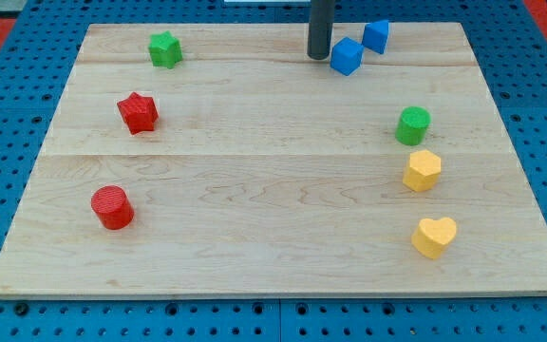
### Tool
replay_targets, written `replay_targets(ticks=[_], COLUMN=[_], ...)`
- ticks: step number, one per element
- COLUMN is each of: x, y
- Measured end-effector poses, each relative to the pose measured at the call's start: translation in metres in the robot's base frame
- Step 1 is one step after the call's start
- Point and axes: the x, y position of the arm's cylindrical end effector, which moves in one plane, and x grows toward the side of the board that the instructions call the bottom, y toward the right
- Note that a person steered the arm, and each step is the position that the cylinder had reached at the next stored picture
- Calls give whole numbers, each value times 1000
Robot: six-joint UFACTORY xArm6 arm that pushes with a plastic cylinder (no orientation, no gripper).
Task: Move blue cube at bottom of blue triangle
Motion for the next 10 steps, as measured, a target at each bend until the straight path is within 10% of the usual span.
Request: replay_targets(ticks=[3, 6, 10], x=[2, -14, -45], y=[82, -16, 67])
